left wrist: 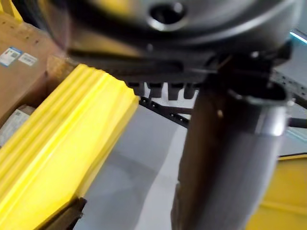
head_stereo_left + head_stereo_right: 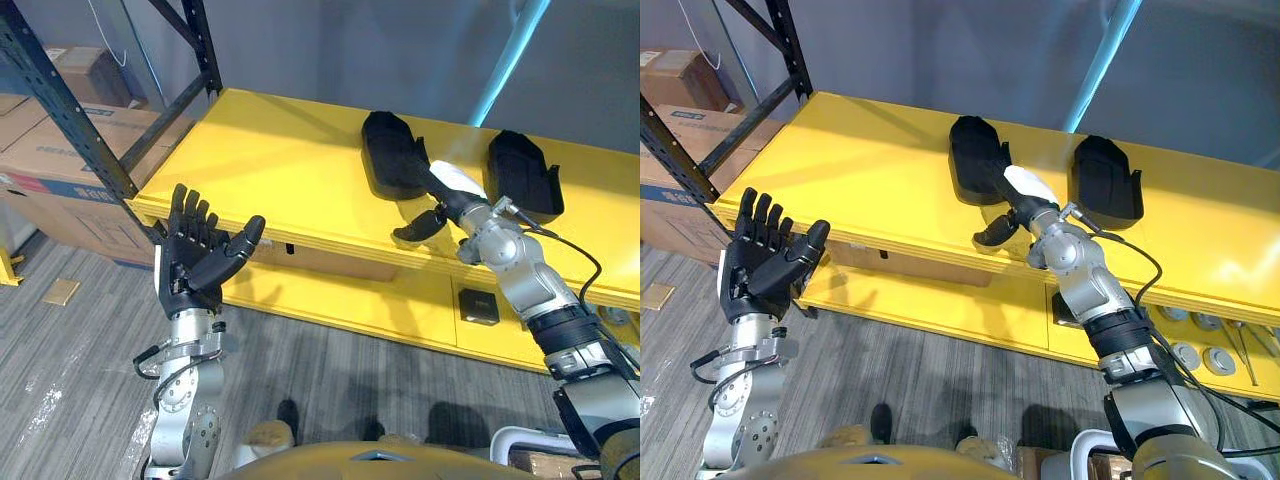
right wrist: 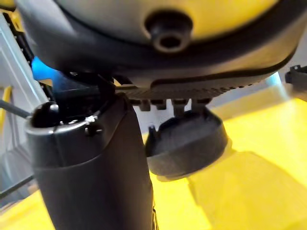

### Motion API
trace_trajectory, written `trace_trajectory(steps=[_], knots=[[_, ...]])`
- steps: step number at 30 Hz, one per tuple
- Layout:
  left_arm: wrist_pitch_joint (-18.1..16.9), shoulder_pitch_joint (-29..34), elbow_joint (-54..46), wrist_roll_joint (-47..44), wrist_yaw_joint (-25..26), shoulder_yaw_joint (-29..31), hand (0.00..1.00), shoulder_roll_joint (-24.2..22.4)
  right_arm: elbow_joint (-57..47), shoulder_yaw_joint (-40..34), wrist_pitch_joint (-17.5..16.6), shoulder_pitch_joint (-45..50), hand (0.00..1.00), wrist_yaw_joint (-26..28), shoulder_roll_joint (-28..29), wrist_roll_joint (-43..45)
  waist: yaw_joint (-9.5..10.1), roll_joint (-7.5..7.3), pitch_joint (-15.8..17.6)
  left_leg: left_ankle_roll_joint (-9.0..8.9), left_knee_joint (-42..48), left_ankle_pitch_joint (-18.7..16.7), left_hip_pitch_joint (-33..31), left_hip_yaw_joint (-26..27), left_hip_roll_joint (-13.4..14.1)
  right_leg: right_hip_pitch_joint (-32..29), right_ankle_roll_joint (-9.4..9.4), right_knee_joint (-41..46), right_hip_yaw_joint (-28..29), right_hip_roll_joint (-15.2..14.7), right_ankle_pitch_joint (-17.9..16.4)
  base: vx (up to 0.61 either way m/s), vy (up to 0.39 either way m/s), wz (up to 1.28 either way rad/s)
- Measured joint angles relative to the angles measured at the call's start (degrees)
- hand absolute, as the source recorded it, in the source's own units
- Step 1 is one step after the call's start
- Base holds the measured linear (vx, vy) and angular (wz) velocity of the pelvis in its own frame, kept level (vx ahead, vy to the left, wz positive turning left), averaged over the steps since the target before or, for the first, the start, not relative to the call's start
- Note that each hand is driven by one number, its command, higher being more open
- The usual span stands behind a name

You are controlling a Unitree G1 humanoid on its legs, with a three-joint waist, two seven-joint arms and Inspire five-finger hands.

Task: Walk over and take three plastic housings, then place them on the shelf

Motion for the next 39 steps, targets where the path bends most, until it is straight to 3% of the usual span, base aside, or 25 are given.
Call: trace_trajectory(steps=[12, 16, 17, 29, 34, 39], knots=[[0.0, -1.0, 3.3, 0.0, -0.1, -0.3, 1.00, -0.1, 4.5, 0.1, 6.8, -4.8, 1.00, -1.6, 5.0, 4.2, 0.18, 0.57, 0.3, -0.11, -0.1, 0.0, -0.1, -0.2, -0.3, -0.1, 0.06, 0.3, -0.3, -0.4, 0.0, 0.00, 0.012, 0.01], [0.0, -1.0, 3.3, 0.0, -0.1, -0.4, 1.00, -0.1, 6.7, 0.2, 7.2, -5.3, 1.00, -1.4, 5.0, 4.1, 0.19, 0.67, 0.3, -0.10, -0.1, 0.0, -0.1, -0.3, -0.3, -0.1, 0.08, 0.3, -0.3, -0.4, 0.0, 0.00, 0.000, 0.00], [0.0, -1.0, 3.3, 0.0, -0.1, -0.4, 1.00, -0.1, 6.9, 0.2, 7.4, -5.3, 0.00, -1.0, 5.0, 4.0, 0.18, 0.69, 0.4, -0.10, -0.1, 0.0, -0.1, -0.3, -0.3, -0.1, 0.08, 0.3, -0.3, -0.4, 0.0, 0.00, 0.000, 0.00], [0.0, -1.1, 3.3, 0.0, 0.4, -0.6, 1.00, -1.1, 8.8, 1.8, 6.4, -8.0, 0.00, -0.6, 5.0, 1.9, 0.31, 0.94, 1.7, -0.17, 0.0, 0.0, -0.2, -0.3, -0.3, -0.1, 0.08, 0.3, -0.3, -0.4, 0.0, 0.00, 0.000, 0.00], [0.0, -1.4, 3.2, 0.1, 1.5, -0.6, 1.00, -1.2, 8.8, 3.6, 2.6, -8.1, 0.00, -1.0, 5.0, 1.4, 0.30, 1.01, 2.9, -0.28, 0.0, -0.1, -0.2, -0.4, -0.3, -0.1, 0.08, 0.3, -0.3, -0.4, 0.0, 0.00, 0.000, 0.00], [0.0, -1.5, 3.2, 0.0, 2.4, -0.4, 1.00, -1.1, 8.9, 4.0, 2.1, -9.0, 0.00, -2.3, 5.1, -0.3, 0.22, 1.02, 3.3, -0.28, 0.0, -0.1, -1.2, -0.6, -0.3, -1.1, 0.09, 0.4, -0.7, -0.4, 0.0, 0.00, 0.000, 0.03]])
